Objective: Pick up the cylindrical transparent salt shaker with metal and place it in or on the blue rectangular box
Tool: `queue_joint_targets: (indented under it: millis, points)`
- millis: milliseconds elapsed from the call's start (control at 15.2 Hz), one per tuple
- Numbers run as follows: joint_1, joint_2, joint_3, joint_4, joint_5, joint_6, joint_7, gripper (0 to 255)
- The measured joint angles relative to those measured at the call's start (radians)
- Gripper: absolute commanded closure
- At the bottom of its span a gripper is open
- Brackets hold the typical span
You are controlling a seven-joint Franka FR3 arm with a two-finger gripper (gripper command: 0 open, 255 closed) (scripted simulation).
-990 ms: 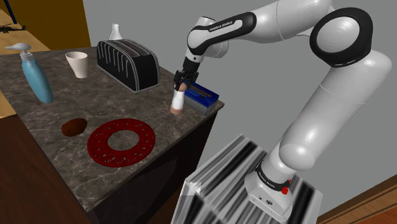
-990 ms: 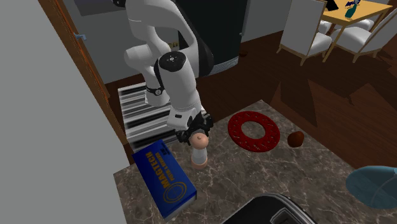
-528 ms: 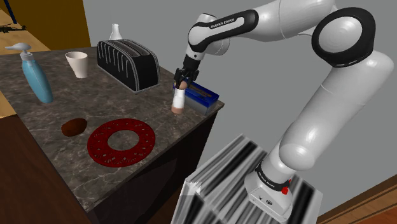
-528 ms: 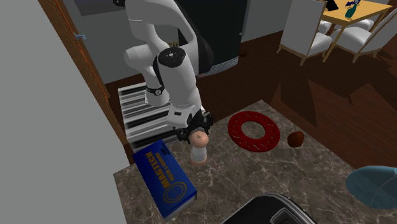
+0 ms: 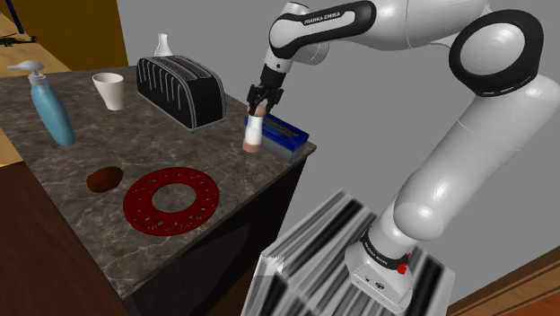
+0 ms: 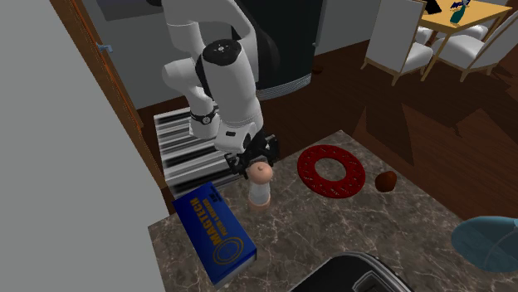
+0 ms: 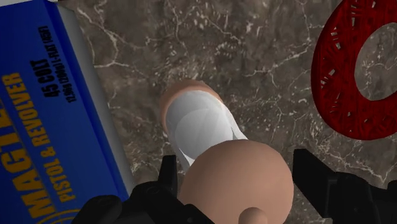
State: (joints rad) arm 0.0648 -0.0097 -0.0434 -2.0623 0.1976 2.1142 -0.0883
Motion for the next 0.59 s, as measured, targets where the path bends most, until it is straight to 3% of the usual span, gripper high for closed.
queue_joint_targets:
  millis: [594]
  points:
    - [-0.003, -0.029, -0.003, 0.090, -0.013, -0.118, 0.020, 255]
